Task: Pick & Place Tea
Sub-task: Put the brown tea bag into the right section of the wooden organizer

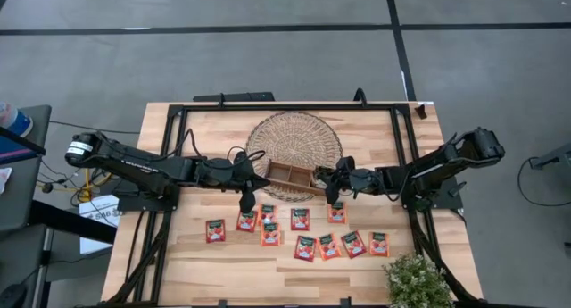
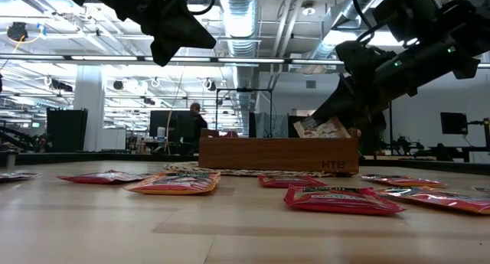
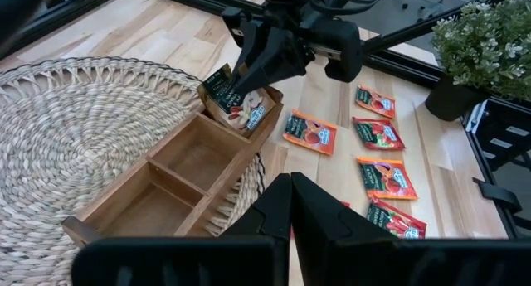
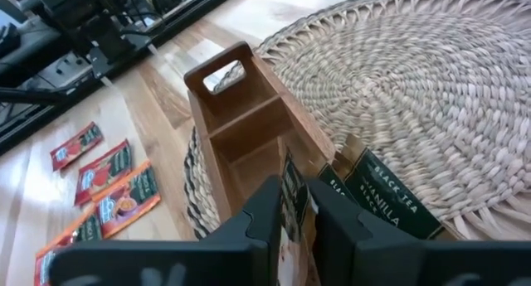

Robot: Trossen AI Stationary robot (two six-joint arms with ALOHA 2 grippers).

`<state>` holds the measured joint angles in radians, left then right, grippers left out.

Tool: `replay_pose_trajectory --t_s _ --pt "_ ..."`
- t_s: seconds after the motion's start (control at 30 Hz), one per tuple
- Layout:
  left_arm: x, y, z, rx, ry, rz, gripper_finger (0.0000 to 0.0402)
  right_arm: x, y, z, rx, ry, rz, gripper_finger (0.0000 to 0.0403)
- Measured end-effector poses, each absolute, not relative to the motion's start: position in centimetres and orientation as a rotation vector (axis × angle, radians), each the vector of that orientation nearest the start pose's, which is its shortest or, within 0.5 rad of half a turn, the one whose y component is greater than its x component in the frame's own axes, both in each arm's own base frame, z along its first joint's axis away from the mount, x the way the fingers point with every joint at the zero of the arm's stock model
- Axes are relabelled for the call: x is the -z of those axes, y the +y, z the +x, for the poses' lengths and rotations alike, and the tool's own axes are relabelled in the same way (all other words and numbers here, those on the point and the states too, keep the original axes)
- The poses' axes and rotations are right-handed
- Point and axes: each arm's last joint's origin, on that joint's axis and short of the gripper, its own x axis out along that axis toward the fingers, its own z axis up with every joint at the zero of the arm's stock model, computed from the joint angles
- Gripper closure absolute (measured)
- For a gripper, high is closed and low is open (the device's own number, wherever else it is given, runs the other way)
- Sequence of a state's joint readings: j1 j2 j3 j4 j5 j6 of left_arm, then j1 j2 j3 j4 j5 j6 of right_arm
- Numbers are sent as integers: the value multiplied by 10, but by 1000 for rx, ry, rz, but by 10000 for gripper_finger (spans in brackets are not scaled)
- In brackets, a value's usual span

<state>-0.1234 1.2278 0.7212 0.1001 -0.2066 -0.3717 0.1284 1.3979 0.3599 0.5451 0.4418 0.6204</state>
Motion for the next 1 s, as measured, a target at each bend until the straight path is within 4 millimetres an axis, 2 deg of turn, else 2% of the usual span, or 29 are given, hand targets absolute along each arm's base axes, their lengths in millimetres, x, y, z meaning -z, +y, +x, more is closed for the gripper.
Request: replay_pose_trajectory --t_s 0.33,0.77,1.0 --pt "-248 -26 262 -155 380 -300 402 -139 18 233 419 370 453 379" --pt "-248 -27 262 -144 383 -306 402 -139 18 234 413 365 455 342" --pt "-248 -27 262 -141 383 -306 402 -150 14 232 412 322 444 342"
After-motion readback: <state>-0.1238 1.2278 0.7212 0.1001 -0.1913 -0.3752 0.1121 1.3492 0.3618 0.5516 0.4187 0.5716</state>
